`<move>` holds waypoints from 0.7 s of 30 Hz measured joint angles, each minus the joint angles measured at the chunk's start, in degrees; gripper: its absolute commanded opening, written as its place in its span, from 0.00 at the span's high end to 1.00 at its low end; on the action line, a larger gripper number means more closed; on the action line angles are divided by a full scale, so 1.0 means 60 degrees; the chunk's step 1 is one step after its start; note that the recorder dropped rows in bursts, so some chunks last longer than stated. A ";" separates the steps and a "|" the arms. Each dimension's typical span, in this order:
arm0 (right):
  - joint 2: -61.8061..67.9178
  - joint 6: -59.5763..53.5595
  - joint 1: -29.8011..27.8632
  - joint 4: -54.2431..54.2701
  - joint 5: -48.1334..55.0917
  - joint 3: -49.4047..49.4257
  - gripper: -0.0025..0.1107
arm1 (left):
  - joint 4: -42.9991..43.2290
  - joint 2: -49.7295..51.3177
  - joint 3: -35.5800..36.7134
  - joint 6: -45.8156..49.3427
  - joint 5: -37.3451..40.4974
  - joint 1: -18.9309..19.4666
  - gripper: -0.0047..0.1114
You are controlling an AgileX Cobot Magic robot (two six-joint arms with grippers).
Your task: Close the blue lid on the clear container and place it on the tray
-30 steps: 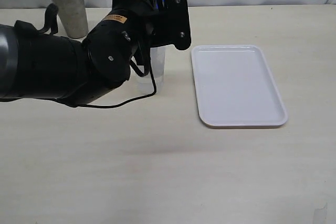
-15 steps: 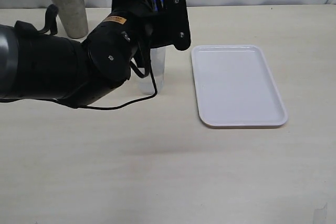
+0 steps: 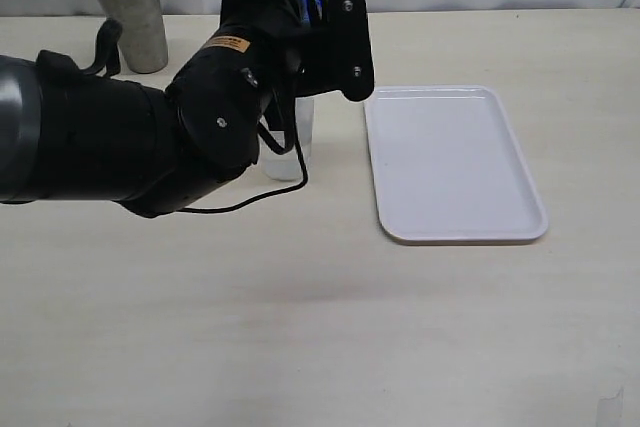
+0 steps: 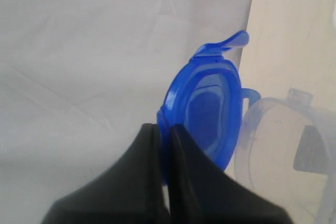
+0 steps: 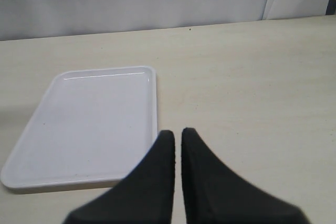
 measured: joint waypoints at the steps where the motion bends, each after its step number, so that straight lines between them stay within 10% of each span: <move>1: 0.0000 0.0000 0.0000 0.0000 0.0000 0.0000 0.94 | 0.0042 0.0000 0.0000 0.0000 -0.0143 0.0000 0.96; 21: 0.0000 0.0000 0.0000 0.0000 0.0000 0.0000 0.94 | 0.0294 0.0000 0.0837 0.0000 -0.0885 0.0000 0.96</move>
